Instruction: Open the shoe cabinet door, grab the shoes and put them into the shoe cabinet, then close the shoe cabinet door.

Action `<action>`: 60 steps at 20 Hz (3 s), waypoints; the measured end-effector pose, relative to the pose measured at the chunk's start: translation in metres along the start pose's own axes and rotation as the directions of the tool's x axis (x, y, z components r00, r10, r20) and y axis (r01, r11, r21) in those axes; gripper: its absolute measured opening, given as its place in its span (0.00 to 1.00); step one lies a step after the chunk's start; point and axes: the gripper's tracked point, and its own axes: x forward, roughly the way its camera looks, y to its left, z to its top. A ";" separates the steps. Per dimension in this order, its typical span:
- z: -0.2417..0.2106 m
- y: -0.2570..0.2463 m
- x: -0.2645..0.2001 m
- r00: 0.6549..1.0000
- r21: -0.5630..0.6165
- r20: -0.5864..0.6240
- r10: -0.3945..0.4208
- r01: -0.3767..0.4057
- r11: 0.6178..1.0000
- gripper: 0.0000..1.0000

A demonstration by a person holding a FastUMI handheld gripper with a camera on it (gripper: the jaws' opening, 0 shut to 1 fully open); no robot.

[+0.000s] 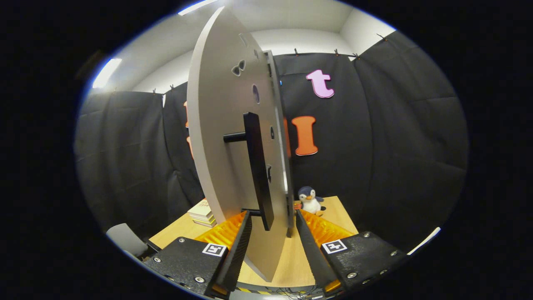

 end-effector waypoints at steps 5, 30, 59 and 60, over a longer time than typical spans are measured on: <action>-0.004 0.052 0.021 0.992 0.007 0.002 0.128 -0.128 0.992 0.70; 0.007 0.225 0.231 0.996 -0.044 0.069 0.055 -0.052 0.998 0.94; -0.001 0.225 0.260 0.992 0.017 0.061 -0.112 0.111 0.994 0.97; 0.001 0.224 0.253 0.991 0.012 0.064 -0.115 0.114 0.993 0.97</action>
